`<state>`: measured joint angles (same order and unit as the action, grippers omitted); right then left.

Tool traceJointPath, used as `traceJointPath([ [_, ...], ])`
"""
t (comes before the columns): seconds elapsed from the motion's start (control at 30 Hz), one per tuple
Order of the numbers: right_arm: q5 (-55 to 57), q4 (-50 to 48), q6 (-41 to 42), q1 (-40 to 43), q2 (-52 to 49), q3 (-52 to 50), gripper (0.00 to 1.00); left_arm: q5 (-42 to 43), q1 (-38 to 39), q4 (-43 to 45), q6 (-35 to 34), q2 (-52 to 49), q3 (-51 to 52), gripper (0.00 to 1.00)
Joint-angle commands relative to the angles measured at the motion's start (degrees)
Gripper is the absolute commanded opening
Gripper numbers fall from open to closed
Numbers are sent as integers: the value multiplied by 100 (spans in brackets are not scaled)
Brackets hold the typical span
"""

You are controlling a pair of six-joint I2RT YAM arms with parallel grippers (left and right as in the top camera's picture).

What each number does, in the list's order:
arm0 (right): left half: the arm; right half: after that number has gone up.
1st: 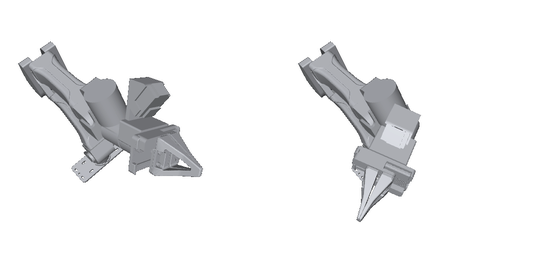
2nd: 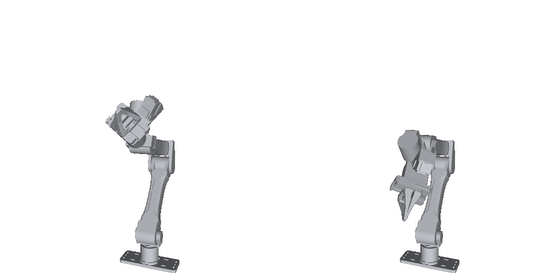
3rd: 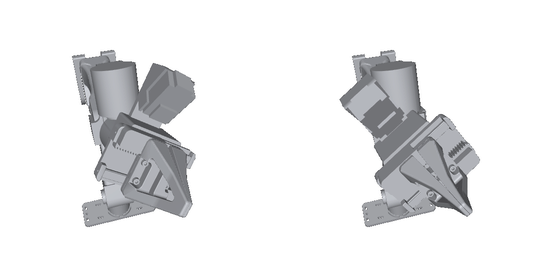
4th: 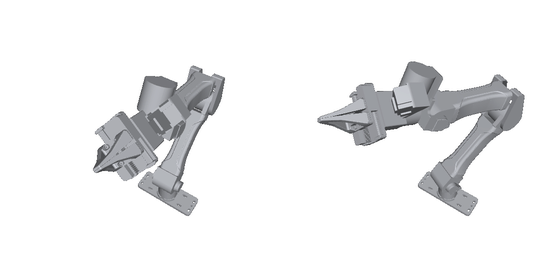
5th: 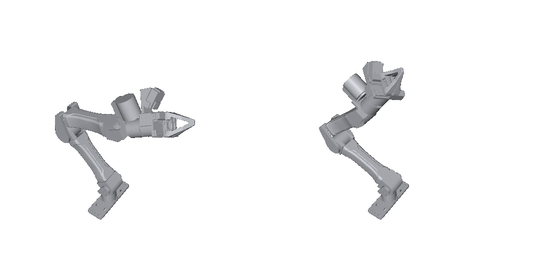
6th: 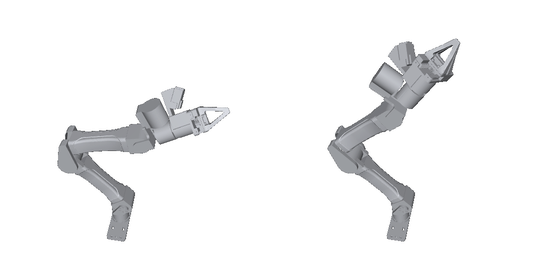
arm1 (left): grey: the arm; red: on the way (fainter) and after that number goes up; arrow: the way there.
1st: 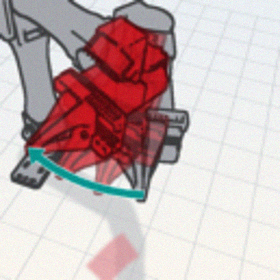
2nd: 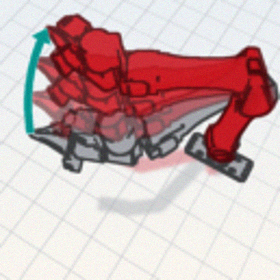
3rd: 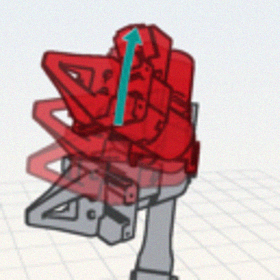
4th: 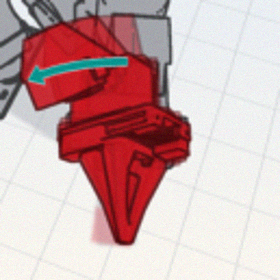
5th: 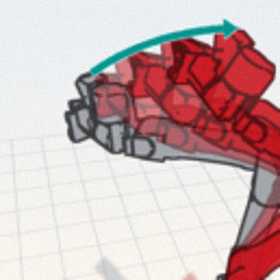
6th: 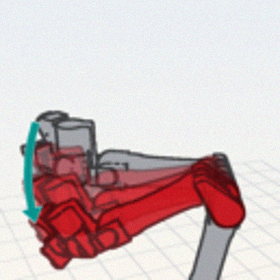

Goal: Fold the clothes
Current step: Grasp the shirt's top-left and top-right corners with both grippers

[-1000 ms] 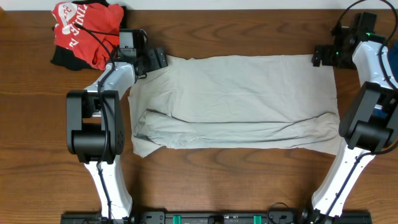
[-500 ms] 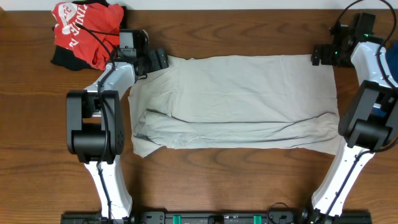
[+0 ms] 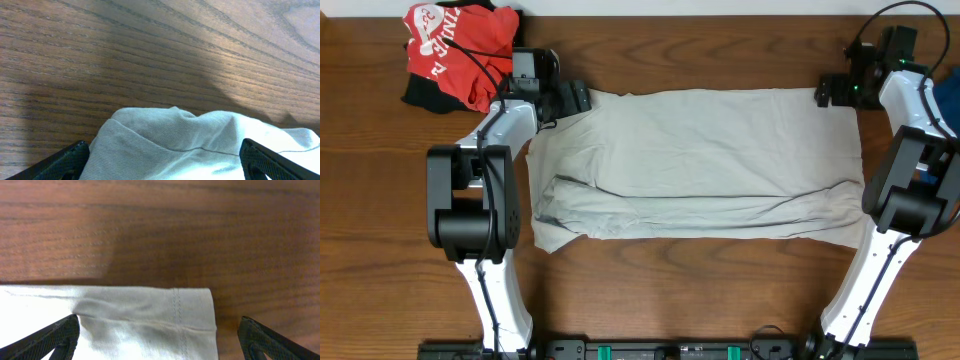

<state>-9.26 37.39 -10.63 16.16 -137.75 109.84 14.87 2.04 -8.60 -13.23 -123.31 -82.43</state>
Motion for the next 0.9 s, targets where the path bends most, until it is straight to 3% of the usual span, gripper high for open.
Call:
traceJointPath([
  [0.0,-219,-83,-125,44,-111,90,99,33,17,-11,98,-90,-144,96],
  [0.73,-772,17,-638,146,-286,87,99,7,17,-50,98,-90,-142,96],
  [0.87,-774,33,-636,146,-328,87,99,4,17,-22,98,-90,-142,87],
])
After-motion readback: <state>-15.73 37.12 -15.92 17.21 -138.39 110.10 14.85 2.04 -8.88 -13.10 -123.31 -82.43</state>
